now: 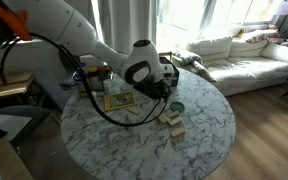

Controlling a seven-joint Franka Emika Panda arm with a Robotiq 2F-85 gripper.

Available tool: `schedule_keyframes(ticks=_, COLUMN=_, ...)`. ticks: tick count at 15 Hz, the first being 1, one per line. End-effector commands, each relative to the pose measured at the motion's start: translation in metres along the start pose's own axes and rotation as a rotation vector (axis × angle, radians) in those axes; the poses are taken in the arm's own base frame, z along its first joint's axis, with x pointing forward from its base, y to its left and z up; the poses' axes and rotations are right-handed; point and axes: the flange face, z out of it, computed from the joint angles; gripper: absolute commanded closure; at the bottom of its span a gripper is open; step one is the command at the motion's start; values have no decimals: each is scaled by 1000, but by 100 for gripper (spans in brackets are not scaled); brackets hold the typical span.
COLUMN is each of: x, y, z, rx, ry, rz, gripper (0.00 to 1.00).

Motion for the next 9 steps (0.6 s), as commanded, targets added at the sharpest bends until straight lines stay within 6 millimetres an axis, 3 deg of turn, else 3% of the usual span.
schedule_keyframes(ticks=1, x=-27, y=-2, z=-35, rx=6, ry=-152, rz=129, gripper=93)
schedule_keyframes(ticks=5, x=-39, y=-16, z=-64, rx=0, ry=-261, rz=314, gripper=93)
schedule_keyframes(ticks=9, x=-48, y=-41, z=-79, rx=8, ry=-373, rz=486, gripper=93)
